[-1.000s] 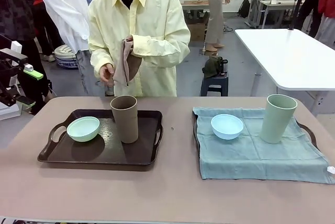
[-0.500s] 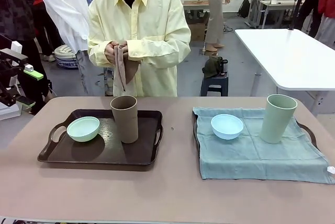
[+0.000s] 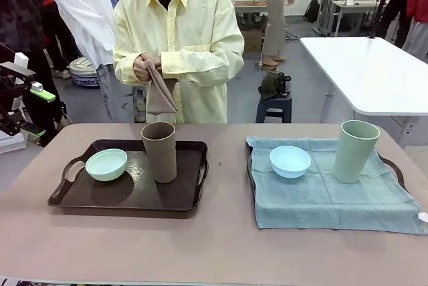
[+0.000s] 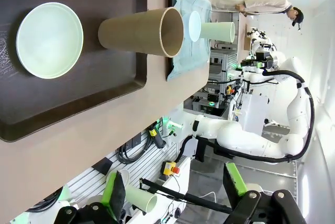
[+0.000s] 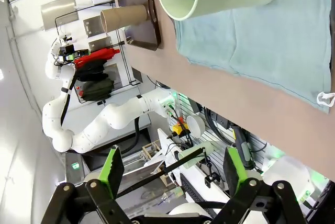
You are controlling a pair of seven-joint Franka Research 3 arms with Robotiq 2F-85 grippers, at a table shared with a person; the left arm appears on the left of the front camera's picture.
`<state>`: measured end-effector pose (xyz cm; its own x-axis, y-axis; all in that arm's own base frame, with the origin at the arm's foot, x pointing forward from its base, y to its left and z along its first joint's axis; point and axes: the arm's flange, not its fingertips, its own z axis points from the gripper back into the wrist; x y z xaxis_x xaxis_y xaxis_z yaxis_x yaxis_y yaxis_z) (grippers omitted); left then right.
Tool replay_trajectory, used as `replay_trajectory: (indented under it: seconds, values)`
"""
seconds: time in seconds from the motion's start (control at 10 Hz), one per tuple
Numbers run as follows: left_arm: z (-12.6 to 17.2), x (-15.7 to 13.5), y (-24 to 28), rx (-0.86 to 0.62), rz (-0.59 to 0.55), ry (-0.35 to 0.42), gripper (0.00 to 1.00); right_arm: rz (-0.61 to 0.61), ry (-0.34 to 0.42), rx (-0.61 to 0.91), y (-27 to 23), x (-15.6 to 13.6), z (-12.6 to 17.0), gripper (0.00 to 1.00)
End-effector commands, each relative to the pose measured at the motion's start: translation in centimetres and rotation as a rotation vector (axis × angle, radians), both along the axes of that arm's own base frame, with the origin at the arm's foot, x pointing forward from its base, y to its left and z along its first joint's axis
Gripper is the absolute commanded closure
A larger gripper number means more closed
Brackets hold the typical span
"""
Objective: Set up a tray with a mat and arrange the tableware.
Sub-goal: Pick up the Picnic Bowl and Reusable plastic cup from the Handle tray in front of the human's position and hold them in the air.
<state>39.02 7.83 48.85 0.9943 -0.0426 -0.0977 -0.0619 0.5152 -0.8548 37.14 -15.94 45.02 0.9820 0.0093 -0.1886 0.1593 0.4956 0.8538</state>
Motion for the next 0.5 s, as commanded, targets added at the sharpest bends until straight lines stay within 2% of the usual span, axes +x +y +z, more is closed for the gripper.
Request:
replay_trajectory:
  seconds: [0.0, 0.1, 0.2, 0.3, 0.4]
  values:
    - [0.2, -0.4, 0.2, -0.004, -0.011, -0.007, 0.0, -0.001, 0.017, -0.014, 0.0, -0.1, -0.1, 0.0]
    - [0.2, -0.4, 0.2, -0.004, -0.011, -0.007, 0.0, 0.0, 0.0, 0.0, 0.0, 0.0, 0.0, 0.0]
    - [0.0, 0.0, 0.0, 0.0, 0.0, 0.0, 0.0, -0.001, -0.089, -0.017, 0.8, 0.2, 1.5, 0.0]
    - [1.5, 0.1, -1.4, 0.119, 0.019, -0.067, 0.0, 0.038, -0.222, -0.109, 4.0, 0.7, 3.9, 0.0]
    - [2.8, 0.1, -2.6, 0.208, 0.001, -0.077, 0.0, 0.062, -0.33, -0.209, 7.9, 1.6, 5.6, 0.0]
